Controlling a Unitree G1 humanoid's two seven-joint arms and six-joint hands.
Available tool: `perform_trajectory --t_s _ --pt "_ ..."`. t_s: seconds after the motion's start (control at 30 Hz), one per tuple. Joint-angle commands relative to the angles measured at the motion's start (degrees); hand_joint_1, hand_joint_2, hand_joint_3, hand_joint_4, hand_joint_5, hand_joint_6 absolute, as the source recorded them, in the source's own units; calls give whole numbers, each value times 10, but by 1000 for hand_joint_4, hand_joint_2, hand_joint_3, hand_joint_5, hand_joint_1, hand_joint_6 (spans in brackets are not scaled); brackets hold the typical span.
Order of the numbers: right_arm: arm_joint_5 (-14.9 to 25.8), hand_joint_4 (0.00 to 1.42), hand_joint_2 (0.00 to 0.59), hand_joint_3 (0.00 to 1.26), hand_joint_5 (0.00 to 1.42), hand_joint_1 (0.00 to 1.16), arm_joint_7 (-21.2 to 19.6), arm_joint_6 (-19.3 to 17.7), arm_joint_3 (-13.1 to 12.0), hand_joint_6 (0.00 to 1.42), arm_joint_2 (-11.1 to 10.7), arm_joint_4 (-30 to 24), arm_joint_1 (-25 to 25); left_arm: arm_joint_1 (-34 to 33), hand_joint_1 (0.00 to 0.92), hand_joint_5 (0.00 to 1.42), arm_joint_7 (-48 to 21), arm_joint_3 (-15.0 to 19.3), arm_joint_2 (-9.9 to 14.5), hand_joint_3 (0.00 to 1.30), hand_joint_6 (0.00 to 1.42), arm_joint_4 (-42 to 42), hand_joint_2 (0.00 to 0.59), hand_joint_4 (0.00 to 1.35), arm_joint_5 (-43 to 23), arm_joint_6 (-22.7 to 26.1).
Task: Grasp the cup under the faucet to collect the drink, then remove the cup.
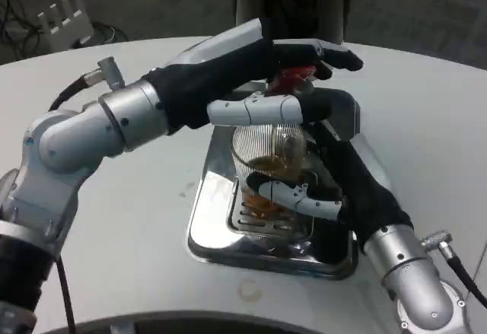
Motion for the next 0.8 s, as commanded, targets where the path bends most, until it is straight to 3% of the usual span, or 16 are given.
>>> perform_trajectory --t_s 0.03,0.8 --pt "4 86 186 36 170 752 -6 -18 2 65 4 13 -8 13 0 192 -12 -6 14 249 211 13 42 154 26 16" --pt "-5 107 194 45 183 744 -50 -41 18 65 41 61 -24 3 0 193 -15 -6 15 258 211 34 42 154 27 9"
